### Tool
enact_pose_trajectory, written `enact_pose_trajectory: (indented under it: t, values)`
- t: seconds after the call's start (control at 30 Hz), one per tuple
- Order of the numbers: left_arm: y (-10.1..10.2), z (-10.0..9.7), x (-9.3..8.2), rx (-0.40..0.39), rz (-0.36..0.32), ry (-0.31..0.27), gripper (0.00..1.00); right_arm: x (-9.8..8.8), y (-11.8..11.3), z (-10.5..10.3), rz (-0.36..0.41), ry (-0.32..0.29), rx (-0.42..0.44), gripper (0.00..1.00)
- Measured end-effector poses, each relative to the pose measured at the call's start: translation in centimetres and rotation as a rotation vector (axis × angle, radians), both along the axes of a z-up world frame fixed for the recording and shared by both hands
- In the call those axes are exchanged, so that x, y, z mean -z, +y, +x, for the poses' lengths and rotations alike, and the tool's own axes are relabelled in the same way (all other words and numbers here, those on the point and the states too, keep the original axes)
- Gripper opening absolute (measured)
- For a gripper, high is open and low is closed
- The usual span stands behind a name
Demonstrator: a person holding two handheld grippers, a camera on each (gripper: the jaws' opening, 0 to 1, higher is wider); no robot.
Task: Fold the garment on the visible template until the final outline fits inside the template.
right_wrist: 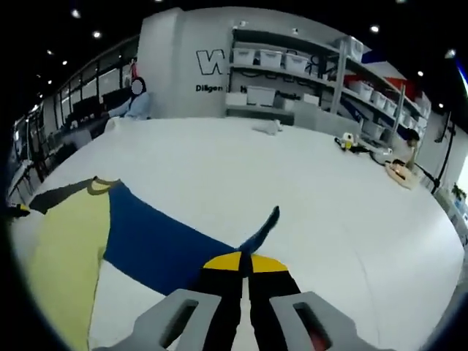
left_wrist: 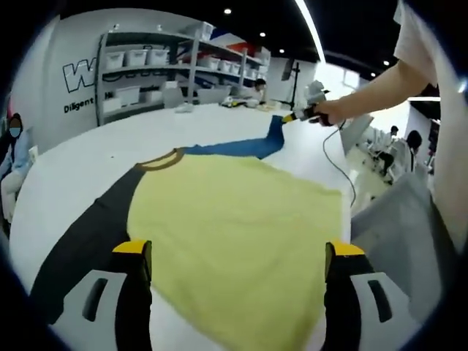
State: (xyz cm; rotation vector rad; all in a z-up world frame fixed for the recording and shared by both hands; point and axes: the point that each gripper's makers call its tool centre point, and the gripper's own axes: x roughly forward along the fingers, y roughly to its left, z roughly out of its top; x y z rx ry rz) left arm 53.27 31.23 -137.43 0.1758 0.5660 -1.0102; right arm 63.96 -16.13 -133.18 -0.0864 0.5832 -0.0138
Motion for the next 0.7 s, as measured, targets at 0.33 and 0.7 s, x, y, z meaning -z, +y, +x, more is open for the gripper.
enact_pose_trajectory:
  t: [0.33, 0.7]
  values:
    - [0.5, -0.9, -0.3, -0.007, 0.002, -0.012, 0.99, -3.9, 8.7, 3.5, 0.021, -0.09, -0.158, 0.0]
    - [1.8, -1.2, -0.5, -0.031, 0.001, -0.018, 0.99, -5.4, 18.7, 6.2, 0.056, -0.124, -0.321, 0.0]
